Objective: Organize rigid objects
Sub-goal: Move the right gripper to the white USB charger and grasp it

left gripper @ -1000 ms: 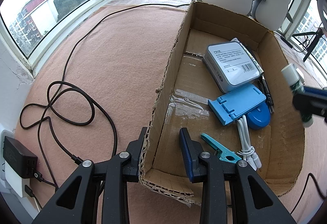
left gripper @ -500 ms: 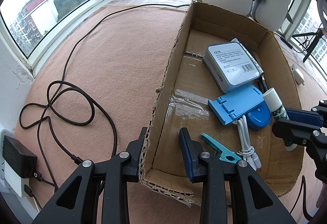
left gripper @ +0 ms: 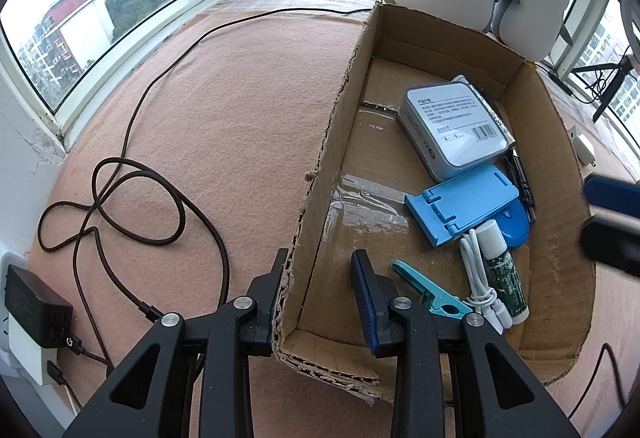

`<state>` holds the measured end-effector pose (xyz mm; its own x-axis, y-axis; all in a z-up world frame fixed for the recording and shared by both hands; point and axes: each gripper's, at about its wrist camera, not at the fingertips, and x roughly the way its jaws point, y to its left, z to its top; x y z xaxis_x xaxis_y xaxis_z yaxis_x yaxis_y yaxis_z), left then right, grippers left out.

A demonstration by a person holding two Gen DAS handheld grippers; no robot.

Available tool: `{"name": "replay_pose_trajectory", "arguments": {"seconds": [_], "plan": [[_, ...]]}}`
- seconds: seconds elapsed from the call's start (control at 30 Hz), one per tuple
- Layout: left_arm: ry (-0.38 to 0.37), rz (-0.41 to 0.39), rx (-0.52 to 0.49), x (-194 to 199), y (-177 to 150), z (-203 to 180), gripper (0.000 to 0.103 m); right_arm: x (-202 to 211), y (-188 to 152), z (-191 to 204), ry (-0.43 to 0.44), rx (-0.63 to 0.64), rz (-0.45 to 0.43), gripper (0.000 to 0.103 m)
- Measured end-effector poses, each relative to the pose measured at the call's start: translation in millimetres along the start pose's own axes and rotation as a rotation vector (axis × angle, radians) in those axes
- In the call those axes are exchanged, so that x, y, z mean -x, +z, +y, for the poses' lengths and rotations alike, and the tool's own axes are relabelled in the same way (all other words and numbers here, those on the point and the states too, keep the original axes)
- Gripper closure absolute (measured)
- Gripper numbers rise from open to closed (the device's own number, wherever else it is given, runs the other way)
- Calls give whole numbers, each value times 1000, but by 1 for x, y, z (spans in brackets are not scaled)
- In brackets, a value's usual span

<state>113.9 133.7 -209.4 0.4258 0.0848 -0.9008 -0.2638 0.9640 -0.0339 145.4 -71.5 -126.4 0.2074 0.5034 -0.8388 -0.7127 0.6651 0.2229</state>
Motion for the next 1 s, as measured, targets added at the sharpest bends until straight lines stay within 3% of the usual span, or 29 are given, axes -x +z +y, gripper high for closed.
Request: {"name": "replay_pose_trajectory", "arguments": {"seconds": [0.2, 0.37, 0.6, 0.73, 1.0], "plan": [[3, 1, -3, 0, 0, 0, 70, 32, -6, -41, -64, -70, -70, 45], [3, 1, -4, 0, -1, -1, 70, 44, -15, -97, -168, -117, -68, 43], [3, 2, -5, 0, -1, -1, 69, 32, -22, -174, -312, -160, -2, 43], [4, 4, -5, -1, -2, 0, 69, 22, -20, -202, -324, -163, 39, 36], [7, 8, 0, -2, -1, 0, 69, -7, -10, -220, -352, -89, 119, 35]]}}
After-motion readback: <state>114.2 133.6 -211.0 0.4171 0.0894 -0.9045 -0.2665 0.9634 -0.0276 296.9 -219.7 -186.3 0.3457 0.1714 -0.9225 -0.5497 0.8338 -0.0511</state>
